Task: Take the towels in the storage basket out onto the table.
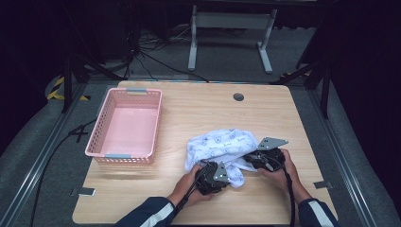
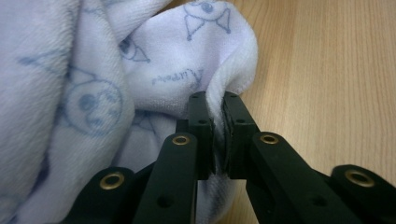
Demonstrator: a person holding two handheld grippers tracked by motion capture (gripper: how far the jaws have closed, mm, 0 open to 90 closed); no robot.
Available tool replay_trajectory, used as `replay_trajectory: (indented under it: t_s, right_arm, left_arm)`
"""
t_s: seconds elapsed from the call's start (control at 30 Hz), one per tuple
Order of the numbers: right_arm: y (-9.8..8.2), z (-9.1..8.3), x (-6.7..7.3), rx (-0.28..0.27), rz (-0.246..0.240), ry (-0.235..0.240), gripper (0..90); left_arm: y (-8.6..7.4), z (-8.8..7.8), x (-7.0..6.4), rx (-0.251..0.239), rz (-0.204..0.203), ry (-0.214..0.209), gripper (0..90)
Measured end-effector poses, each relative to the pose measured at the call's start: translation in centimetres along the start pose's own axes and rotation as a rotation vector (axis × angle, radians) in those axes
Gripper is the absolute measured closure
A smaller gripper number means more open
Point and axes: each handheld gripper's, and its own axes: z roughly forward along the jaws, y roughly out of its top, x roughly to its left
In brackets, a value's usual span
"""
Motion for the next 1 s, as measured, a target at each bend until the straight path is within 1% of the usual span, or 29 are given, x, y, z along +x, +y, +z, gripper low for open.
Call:
replay_trajectory:
  t_s: [0.03, 0.07, 0.1, 0.13, 0.17, 0.2, 0.23, 0.27, 0.3, 0.33, 0.37, 0.4, 0.43, 0.47, 0.5, 0.53, 0.57, 0.63, 0.67, 0.7, 0.73, 0.77, 0.8, 0.83, 0.87, 0.9, 0.97, 1.0]
  right_arm:
    - [0.0, 0.0, 0.0, 0.000, 0.000, 0.000, 69.6]
    - [0.1, 0.2, 0.1, 0.015, -0.023, -0.014, 76.6]
    - [0.2, 0.3, 0.0, 0.014, -0.038, -0.013, 85.9]
    - [0.2, 0.3, 0.0, 0.020, -0.047, -0.020, 87.4]
    - [0.4, 0.1, -0.2, 0.014, -0.063, -0.044, 88.3]
    - [0.5, 0.0, -0.3, 0.011, -0.057, -0.050, 88.5]
    - [0.5, 0.0, -0.3, 0.011, -0.057, -0.050, 88.5]
    - [0.5, -0.3, -0.7, 0.002, -0.055, -0.059, 88.6]
    - [0.6, -0.5, -1.0, -0.006, -0.040, -0.065, 88.6]
    - [0.6, -0.8, -1.4, -0.013, -0.030, -0.071, 88.7]
    - [0.6, -1.0, -1.7, -0.021, -0.020, -0.081, 88.7]
    - [0.6, -1.2, -2.0, -0.023, -0.017, -0.092, 88.7]
    - [0.6, -1.5, -2.4, -0.035, 0.000, -0.102, 88.8]
    - [0.6, -1.8, -2.7, -0.042, 0.007, -0.109, 88.8]
    - [0.6, -2.0, -3.1, -0.050, 0.016, -0.126, 88.8]
    - [0.6, -2.0, -3.1, -0.050, 0.016, -0.126, 88.8]
    - [0.6, -2.2, -3.5, -0.058, 0.033, -0.138, 88.9]
    - [0.6, -2.8, -4.4, -0.073, 0.073, -0.166, 89.0]
    - [0.5, -3.1, -4.9, -0.089, 0.091, -0.193, 89.0]
    - [0.4, -3.4, -5.3, -0.089, 0.109, -0.207, 89.0]
    - [0.3, -3.7, -5.7, -0.102, 0.138, -0.219, 89.0]
    - [0.1, -4.1, -6.2, -0.108, 0.156, -0.234, 89.0]
    - [0.0, -4.4, -6.5, -0.114, 0.177, -0.253, 89.0]
    - [0.0, -4.4, -6.5, -0.114, 0.177, -0.253, 89.0]
    - [-0.4, -4.9, -7.2, -0.120, 0.207, -0.273, 89.0]
    - [-0.7, -5.2, -7.7, -0.129, 0.229, -0.302, 89.0]
    - [-1.3, -5.5, -8.5, -0.122, 0.262, -0.315, 89.0]
    - [-1.6, -5.6, -8.8, -0.117, 0.270, -0.329, 89.0]
  left_arm:
    - [0.0, 0.0, 0.0, 0.000, 0.000, 0.000, 85.2]
    - [-0.1, -0.4, -0.1, -0.004, 0.001, 0.003, 85.2]
    - [-0.2, -1.4, 0.0, -0.010, 0.020, 0.023, 85.6]
    - [-0.2, -1.4, 0.0, -0.010, 0.020, 0.023, 85.8]
    - [-0.4, -2.4, 0.0, -0.010, 0.024, 0.040, 85.8]
    - [-0.5, -3.1, 0.1, -0.024, 0.035, 0.056, 85.9]
    - [-0.7, -4.1, 0.3, -0.044, 0.023, 0.067, 85.9]
    - [-1.0, -5.1, 0.4, -0.053, 0.005, 0.079, 86.0]
    - [-1.4, -6.4, 0.6, -0.065, -0.005, 0.110, 86.0]
    - [-1.9, -7.6, 0.9, -0.079, -0.020, 0.130, 86.1]
    - [-2.3, -8.6, 1.1, -0.091, -0.039, 0.148, 86.1]
    - [-2.9, -9.8, 1.3, -0.106, -0.058, 0.176, 86.2]
    - [-3.3, -10.7, 1.5, -0.114, -0.072, 0.197, 86.2]
    - [-4.0, -11.9, 1.7, -0.124, -0.095, 0.222, 86.2]
    - [-4.5, -12.8, 1.8, -0.133, -0.107, 0.240, 86.3]
    - [-4.5, -12.8, 1.8, -0.133, -0.107, 0.240, 86.3]
    - [-5.3, -13.9, 1.9, -0.129, -0.121, 0.269, 86.3]
    - [-7.0, -15.9, 1.9, -0.148, -0.168, 0.306, 86.3]
    - [-7.7, -16.7, 1.9, -0.151, -0.182, 0.328, 86.3]
    - [-8.4, -17.5, 2.0, -0.162, -0.196, 0.345, 86.4]
    - [-9.1, -18.3, 2.0, -0.167, -0.222, 0.360, 86.3]
    - [-9.8, -19.1, 2.0, -0.170, -0.238, 0.376, 86.4]
    - [-10.9, -20.0, 2.0, -0.193, -0.280, 0.390, 86.4]
    - [-10.9, -20.0, 2.0, -0.193, -0.280, 0.390, 86.3]
    - [-11.7, -20.5, 2.0, -0.188, -0.297, 0.403, 86.3]
    - [-12.3, -20.9, 1.9, -0.179, -0.303, 0.424, 86.3]
    - [-13.4, -21.4, 2.0, -0.167, -0.330, 0.438, 86.4]
    - [-13.9, -21.6, 2.0, -0.163, -0.342, 0.444, 86.3]
